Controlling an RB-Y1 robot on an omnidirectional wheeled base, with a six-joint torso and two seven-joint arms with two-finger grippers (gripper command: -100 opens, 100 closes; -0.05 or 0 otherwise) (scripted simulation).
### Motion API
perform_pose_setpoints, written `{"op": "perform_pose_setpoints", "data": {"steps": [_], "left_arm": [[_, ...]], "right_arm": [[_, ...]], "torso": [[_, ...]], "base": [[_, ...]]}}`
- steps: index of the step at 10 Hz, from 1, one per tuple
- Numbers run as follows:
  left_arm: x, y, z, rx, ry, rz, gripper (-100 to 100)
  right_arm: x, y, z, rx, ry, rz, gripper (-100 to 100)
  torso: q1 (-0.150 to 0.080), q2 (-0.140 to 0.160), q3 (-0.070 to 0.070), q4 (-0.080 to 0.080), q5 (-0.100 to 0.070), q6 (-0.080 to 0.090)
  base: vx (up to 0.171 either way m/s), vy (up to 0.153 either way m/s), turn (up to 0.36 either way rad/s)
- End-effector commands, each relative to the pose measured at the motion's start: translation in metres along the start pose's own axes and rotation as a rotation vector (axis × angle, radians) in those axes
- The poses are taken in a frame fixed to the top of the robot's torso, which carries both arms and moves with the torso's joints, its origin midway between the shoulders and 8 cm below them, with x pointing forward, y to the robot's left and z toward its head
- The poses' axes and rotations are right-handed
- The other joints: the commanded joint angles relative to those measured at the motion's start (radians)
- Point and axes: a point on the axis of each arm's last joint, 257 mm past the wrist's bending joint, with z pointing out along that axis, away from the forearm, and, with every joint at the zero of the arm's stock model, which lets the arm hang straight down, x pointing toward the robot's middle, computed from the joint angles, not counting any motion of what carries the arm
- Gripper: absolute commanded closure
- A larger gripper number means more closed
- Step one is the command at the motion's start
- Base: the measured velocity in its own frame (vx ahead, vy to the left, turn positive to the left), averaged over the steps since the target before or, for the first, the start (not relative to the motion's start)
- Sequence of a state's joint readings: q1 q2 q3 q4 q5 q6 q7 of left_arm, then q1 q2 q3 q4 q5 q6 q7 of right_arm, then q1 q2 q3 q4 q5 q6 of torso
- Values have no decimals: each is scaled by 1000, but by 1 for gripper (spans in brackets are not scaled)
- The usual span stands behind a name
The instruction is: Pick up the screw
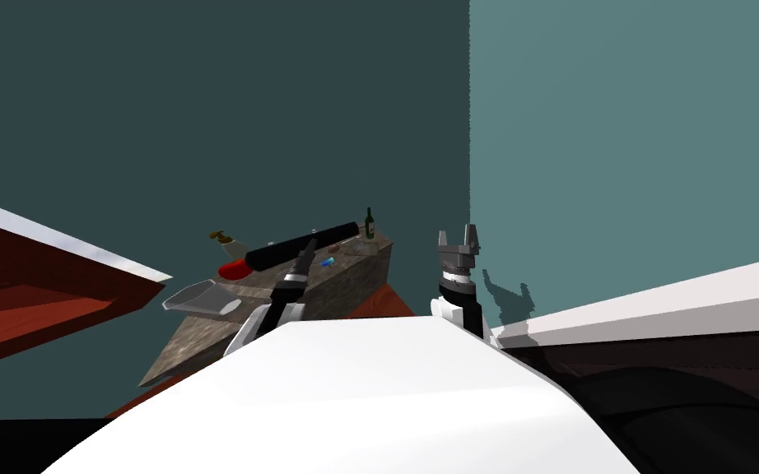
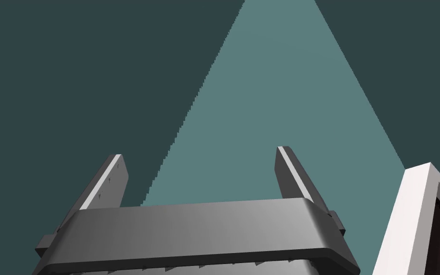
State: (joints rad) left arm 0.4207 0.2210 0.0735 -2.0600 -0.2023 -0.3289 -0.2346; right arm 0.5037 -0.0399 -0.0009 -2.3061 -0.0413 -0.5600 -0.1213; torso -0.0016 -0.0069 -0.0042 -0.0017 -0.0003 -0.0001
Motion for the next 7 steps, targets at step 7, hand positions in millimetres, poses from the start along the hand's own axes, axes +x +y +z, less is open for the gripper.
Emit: {"op": "perform_pose_setpoints", "data": {"steps": [7], "left_arm": [[29,99,-17,-214,180,206,-100]], "right_arm": [[0,0,0,0,0,0,0]], "torso": [[1,4,2,1,0,0]], "base": [[62,-32,-15]]}}
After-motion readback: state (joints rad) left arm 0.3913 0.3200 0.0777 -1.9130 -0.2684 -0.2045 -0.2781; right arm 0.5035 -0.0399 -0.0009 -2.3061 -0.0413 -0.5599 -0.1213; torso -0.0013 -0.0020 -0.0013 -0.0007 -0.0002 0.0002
